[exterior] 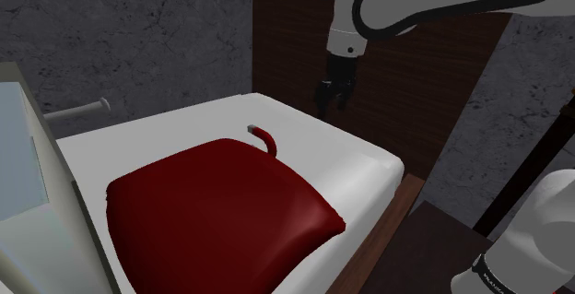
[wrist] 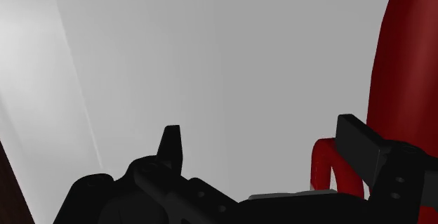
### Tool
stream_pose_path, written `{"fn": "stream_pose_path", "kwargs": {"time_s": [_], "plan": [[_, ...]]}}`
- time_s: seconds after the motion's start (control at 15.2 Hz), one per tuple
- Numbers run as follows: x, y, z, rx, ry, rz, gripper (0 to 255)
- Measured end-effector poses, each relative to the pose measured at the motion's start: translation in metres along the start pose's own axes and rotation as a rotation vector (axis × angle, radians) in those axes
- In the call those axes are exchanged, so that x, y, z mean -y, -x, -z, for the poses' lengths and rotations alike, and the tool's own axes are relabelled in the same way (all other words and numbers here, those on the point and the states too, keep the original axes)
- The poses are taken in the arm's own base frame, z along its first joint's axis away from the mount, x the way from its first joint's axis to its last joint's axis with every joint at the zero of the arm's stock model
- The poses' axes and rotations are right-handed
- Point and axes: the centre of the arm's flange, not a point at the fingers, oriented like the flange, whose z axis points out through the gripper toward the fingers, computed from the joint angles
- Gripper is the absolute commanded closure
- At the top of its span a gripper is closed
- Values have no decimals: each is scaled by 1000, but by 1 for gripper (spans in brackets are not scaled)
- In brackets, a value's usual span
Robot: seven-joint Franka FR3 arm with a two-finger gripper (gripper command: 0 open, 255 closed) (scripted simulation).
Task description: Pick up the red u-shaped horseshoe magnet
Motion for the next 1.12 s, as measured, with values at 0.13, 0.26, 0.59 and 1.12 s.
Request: {"fn": "stream_pose_path", "kwargs": {"time_s": [0.13,0.26,0.59,1.12], "plan": [[14,-22,-7,6,2,3,0],[30,-44,-15,11,4,7,0],[68,-95,-40,25,8,16,0],[118,-164,-79,45,14,27,0]]}}
